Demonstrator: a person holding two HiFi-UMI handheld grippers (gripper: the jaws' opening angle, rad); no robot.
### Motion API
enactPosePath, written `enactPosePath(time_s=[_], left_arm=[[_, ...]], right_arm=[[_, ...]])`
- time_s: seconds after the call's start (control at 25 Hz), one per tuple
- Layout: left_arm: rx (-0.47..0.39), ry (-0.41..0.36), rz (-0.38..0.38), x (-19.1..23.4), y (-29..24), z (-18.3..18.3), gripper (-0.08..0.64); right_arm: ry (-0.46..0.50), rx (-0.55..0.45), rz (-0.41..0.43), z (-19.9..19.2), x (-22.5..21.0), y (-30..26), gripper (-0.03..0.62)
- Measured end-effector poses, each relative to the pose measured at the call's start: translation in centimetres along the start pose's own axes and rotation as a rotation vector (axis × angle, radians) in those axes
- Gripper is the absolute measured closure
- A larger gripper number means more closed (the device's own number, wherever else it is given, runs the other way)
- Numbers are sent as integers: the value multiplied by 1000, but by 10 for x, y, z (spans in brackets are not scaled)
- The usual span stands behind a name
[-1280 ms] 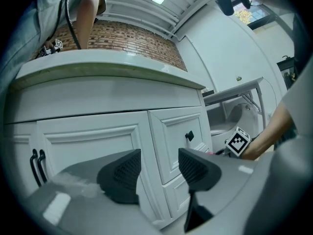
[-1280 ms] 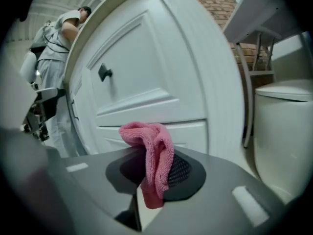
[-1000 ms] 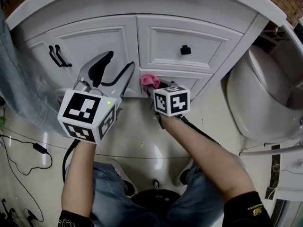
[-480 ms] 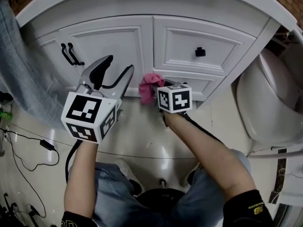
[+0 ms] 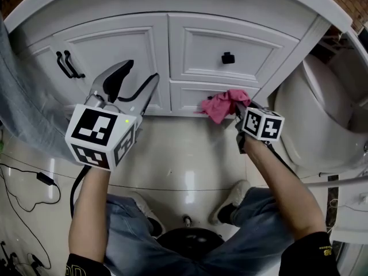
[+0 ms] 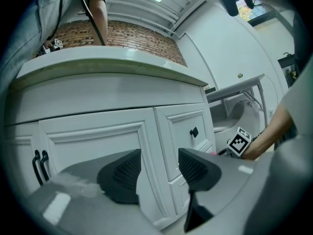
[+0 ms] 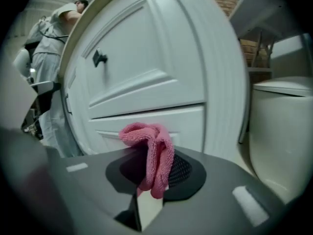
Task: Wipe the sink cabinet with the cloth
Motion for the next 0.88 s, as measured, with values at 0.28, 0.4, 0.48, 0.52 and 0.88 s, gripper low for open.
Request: enactPosePath(time_s=[0.28, 0.4, 0.48, 0.52, 0.88], left_arm=[[16, -21, 8, 1, 7, -5, 322], [29, -18, 24, 8, 10, -9, 322], [27, -3, 35, 11, 11, -8, 322], [19, 7, 38, 11, 11, -6, 322], [-44, 38, 44, -3, 21, 17, 322]], right_arm=[[-31, 25, -101, -12, -42, 15, 514], [-25, 105, -2, -31, -2, -6, 514], [3, 172, 100, -47, 44, -26, 514], [38, 200, 153, -54, 70, -36, 514], [221, 228, 402, -77, 224, -102, 514]])
Point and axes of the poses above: the fingertips, and each gripper's own axes: y backward along the fingers, x to its left, z out of its top, the point moved 6 cm from there along y, backward along the fingers, and after that the axes turned 4 degrees about x, right-handed, at the moved point
